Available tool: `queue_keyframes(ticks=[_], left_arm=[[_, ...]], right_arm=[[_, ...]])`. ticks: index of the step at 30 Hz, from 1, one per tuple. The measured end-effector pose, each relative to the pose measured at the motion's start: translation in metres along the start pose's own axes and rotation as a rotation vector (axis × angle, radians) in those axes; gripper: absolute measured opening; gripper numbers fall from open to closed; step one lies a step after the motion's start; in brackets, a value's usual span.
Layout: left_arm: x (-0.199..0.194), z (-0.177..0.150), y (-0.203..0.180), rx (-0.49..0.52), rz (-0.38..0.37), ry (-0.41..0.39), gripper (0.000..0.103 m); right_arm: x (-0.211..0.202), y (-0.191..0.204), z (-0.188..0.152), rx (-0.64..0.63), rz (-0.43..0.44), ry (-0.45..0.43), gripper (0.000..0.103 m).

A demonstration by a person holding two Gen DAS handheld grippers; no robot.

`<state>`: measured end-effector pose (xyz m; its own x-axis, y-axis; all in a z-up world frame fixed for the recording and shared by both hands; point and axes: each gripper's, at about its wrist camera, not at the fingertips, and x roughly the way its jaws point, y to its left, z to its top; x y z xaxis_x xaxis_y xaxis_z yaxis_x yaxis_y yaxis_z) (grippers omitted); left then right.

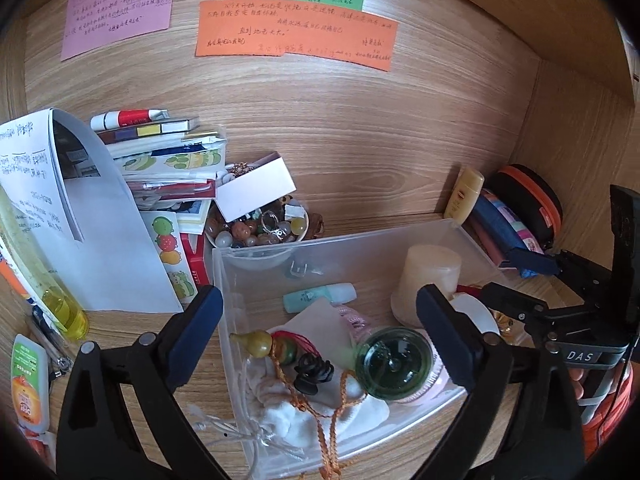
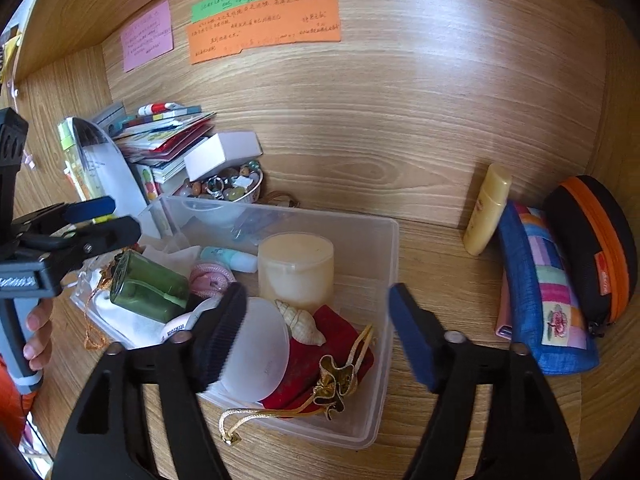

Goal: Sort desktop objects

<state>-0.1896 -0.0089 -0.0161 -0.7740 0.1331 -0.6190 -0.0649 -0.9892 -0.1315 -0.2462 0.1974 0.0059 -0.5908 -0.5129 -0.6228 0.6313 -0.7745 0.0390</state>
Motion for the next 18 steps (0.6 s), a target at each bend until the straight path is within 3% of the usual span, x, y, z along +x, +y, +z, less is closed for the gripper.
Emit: queue_keyframes(ticks=[5,8,18], left_arm=[[-0.016,-0.004,-0.008,0.033,0.012,-0.010,0.099],[-0.033,-0.010,-0.014,0.073,0.029,-0.044,0.099],[-0.084,-0.036,-0.032,0.165,0.084,-0.134,0.102]], right_arm=[[-0.017,0.010,-0.002,-0.044,-0.021,-0.024,0.088],[-0.029,0.017,-0.006,-0.049,-0.031,-0.042,0.098],[-0.065,0.036,-0.028,-0.076,-0.068,-0.090,0.103]])
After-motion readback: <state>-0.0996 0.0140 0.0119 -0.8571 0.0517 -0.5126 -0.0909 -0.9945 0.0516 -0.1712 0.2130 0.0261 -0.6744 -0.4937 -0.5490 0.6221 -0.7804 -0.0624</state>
